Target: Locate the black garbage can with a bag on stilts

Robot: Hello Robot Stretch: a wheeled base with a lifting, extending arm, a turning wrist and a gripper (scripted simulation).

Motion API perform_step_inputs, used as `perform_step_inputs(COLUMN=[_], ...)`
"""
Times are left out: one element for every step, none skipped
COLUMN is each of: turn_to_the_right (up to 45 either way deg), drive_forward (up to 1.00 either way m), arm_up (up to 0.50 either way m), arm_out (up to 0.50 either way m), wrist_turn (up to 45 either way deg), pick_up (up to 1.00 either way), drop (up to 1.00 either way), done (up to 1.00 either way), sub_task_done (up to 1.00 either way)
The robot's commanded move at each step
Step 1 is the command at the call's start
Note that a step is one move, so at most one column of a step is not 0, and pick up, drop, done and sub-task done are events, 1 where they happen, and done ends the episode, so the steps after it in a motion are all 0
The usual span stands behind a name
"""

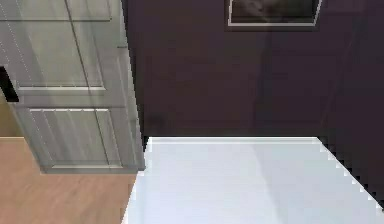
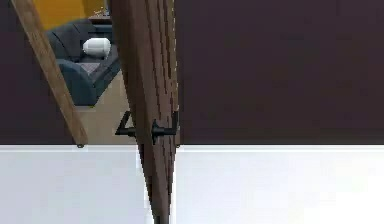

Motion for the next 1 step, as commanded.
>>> perform_step_inputs(turn_to_the_right=[45.0], drive_forward=[0.0], arm_up=[0.0], arm_out=[0.0], wrist_turn=[0.0], pick_up=[0.0], drop=[0.0], done=[0.0], sub_task_done=[0.0])
